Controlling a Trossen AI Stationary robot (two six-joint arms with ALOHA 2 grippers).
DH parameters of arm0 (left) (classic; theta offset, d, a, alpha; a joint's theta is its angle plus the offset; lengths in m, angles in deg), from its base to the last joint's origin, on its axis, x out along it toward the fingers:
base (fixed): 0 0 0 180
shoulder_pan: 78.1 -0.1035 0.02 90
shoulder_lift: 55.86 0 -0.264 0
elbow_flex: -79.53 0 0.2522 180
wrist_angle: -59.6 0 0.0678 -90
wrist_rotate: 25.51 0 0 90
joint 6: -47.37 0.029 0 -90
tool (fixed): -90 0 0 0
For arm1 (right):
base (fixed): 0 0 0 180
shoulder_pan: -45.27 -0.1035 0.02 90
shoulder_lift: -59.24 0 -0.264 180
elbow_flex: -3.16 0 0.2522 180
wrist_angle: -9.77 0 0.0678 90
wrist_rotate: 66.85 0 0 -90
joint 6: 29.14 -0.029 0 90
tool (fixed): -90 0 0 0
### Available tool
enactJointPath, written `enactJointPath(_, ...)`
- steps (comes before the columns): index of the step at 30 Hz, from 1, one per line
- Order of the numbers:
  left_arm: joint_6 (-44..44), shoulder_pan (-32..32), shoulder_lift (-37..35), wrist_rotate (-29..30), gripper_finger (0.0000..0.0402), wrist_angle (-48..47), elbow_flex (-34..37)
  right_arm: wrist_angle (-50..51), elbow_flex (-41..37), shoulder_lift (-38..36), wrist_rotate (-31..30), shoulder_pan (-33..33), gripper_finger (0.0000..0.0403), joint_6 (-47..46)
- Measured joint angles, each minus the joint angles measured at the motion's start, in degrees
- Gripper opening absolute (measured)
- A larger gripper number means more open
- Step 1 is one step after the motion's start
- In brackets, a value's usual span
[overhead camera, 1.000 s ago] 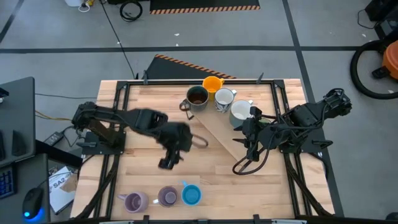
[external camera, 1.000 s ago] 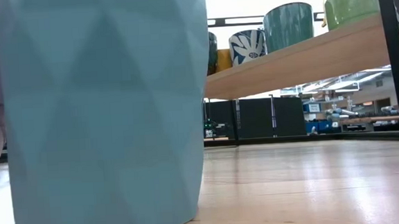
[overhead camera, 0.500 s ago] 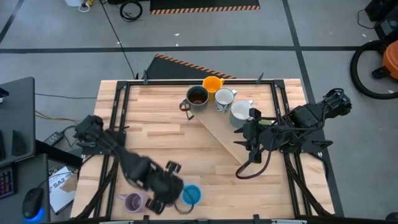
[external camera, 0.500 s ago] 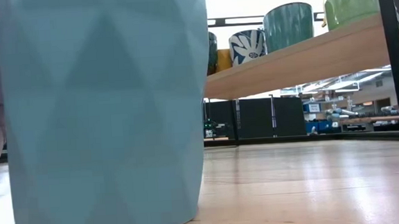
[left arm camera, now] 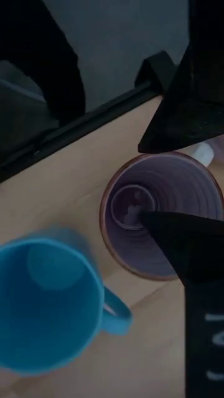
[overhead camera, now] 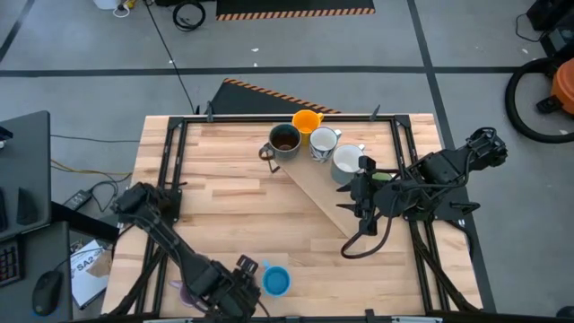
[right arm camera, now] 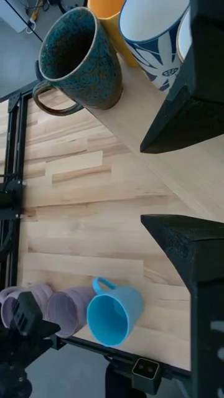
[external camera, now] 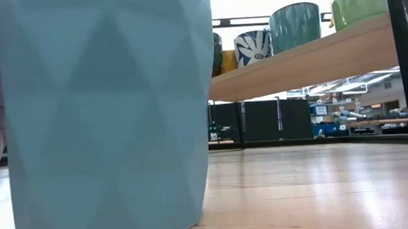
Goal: Place coffee mugs
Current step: Put the right purple mug on the shelf
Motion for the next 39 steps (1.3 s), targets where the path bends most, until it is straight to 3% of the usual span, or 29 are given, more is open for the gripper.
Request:
enactJointPath(24, 7.2, 2.8, 7.3, 1.5, 0.0166, -3.6, 0.0, -2.3, 0.0, 0.0, 1.9, 0.0, 0.0176, 1.2)
enactJointPath(39, 9.3, 2.1, 7.6, 2.5, 0.0091, -3.3, 0.0, -2.4, 0.0, 0.0, 3.0, 0.0, 0.0176, 0.8)
